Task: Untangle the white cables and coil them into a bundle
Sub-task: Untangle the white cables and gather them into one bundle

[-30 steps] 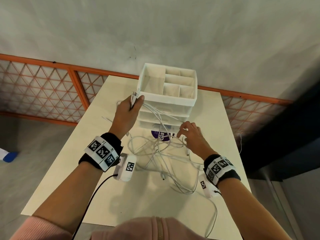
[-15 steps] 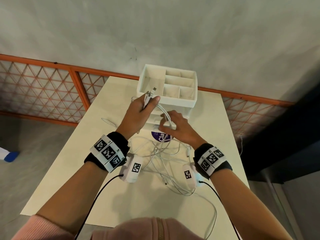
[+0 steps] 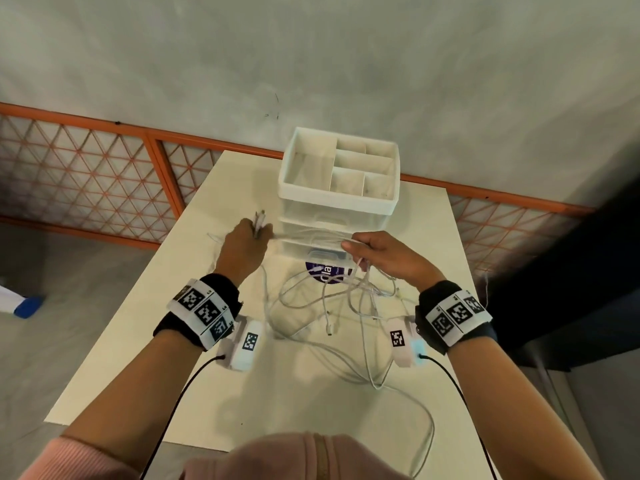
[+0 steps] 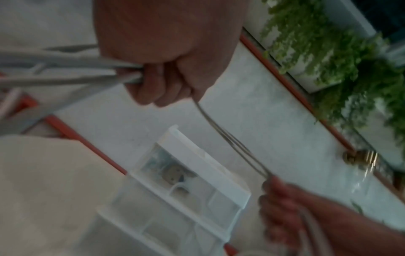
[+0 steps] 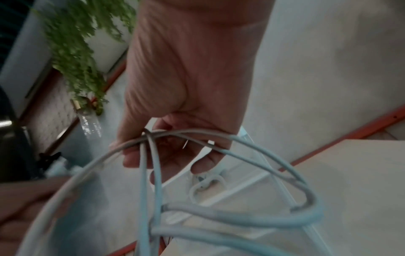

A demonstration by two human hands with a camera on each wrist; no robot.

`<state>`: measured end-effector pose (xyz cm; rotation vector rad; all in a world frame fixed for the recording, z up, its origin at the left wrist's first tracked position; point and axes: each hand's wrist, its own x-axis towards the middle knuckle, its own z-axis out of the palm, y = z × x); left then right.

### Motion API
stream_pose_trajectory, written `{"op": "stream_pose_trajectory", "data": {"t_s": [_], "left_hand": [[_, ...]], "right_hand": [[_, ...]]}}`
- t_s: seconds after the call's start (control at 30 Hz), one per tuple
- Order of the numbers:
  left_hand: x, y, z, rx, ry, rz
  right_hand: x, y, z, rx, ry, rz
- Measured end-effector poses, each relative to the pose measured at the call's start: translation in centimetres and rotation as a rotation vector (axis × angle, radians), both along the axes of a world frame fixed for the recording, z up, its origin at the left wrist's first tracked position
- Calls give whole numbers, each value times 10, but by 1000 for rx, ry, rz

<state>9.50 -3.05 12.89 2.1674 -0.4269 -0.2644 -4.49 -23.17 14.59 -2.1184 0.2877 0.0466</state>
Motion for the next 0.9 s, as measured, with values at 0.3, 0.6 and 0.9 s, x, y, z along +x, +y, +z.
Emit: {"op": "stream_pose_trajectory", "data": {"t_s": [0.3,0.6,0.9], "left_hand": [[-28,-11,8,-207,-159,-337],[-38,-25,-1,-87,218,-590],[-12,-24,11,-282,87,-411]], "right_hand": [[6,8,-1,-135,170,126],[6,16,8,-65,88,196],[-8,6,-27,-65,503,-268]]}}
